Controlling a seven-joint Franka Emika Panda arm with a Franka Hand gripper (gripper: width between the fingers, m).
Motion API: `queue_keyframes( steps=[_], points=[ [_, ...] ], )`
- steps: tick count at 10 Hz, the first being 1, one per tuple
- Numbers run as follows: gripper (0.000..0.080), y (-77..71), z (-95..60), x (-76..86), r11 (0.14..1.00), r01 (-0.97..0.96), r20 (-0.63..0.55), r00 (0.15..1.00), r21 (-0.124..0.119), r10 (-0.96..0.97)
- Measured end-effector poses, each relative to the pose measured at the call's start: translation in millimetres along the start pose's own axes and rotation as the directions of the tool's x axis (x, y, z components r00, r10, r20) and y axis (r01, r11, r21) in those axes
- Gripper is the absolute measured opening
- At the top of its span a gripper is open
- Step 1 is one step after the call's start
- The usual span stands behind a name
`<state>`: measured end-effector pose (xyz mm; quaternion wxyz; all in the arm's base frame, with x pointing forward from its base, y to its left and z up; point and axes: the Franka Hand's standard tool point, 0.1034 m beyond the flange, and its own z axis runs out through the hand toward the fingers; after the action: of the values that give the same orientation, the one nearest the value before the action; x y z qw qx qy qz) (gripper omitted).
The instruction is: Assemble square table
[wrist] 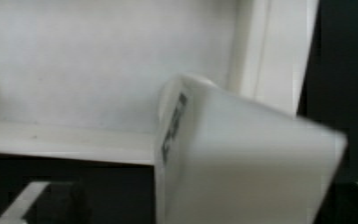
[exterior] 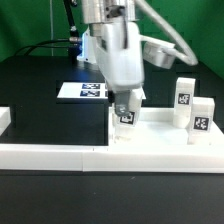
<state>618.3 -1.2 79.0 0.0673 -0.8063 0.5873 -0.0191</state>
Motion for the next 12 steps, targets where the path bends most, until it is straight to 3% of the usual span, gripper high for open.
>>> queue_keyframes(
  steps=[5,6,9,12],
  points=[
    [0.0649,0.9,0.7,-0.4,0.935,0.356,0.001,0.935,-0.001,-0.356],
    [0.0649,-1.8,-0.8,-3.1,0.842,0.539,0.000,0.842,-0.030,-0.539],
    [0.0649,3.0,1.5,3.9,0.609,0.792,0.011,0.610,-0.045,-0.792],
    [0.0649,2.9,1.2,5.9,0.609,0.792,0.006,0.609,-0.045,-0.793]
  ],
)
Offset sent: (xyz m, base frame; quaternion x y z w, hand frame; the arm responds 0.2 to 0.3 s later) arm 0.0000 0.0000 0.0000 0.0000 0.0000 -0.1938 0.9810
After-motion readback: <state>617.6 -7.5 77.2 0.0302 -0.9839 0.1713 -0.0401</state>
